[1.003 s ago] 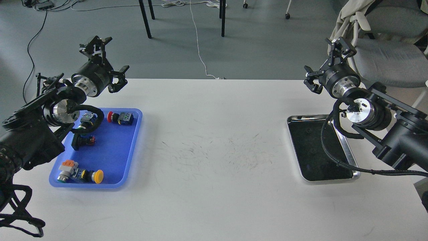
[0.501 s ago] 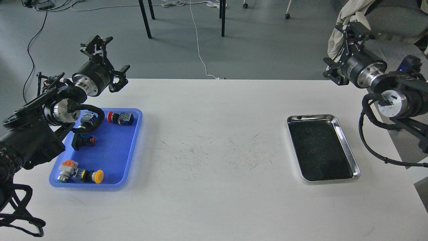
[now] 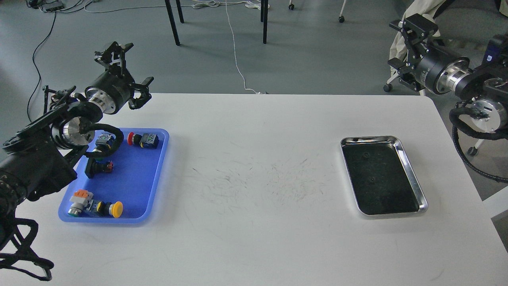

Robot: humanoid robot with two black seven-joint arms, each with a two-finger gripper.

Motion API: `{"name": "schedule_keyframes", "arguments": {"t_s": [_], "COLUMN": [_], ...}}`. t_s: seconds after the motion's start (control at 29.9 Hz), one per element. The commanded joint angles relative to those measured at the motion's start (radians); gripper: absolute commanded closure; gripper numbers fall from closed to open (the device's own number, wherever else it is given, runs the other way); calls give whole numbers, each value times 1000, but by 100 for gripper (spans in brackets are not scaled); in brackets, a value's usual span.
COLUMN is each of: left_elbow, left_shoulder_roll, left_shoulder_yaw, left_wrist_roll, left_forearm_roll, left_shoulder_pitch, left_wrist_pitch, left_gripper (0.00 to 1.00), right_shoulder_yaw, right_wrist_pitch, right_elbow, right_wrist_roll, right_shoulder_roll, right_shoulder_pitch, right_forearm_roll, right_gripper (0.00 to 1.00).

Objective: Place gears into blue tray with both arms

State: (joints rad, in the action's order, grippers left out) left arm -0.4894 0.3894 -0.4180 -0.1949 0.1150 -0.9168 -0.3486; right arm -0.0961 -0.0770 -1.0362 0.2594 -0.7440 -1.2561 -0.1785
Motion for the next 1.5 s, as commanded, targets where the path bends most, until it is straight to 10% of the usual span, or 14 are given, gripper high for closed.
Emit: {"name": "schedule_keyframes", "arguments": {"t_s": [0.0, 0.47, 0.77, 1.0, 1.47], "left_elbow": [0, 0, 0, 0, 0], "left_shoulder_roll": [3, 11, 19, 26, 59], "left_shoulder_yaw": [-2, -4, -4, -4, -7], "left_wrist_roll": [-1, -5, -6, -8, -9], "left_forearm_roll": [2, 2, 3, 5, 8], "left_shoulder_pitch": [1, 4, 9, 13, 16], "left_wrist_pitch": [-1, -7, -13, -15, -30], "left_gripper": [1, 1, 1, 1, 1], "right_shoulder_yaw": [-7, -50, -69, -191, -293], "right_wrist_pitch": [-10, -93, -135, -126, -53], "right_elbow": [2, 13, 44, 82, 269], "right_wrist_roll": [0, 15, 127, 201, 205], "right_shoulder_roll": [-2, -15, -15, 1, 181], "right_shoulder_pitch": [-16, -17, 3, 1, 53], "right_forearm_roll": [-212, -889, -1334, -1547, -1584], "right_gripper": [1, 1, 1, 5, 8]}}
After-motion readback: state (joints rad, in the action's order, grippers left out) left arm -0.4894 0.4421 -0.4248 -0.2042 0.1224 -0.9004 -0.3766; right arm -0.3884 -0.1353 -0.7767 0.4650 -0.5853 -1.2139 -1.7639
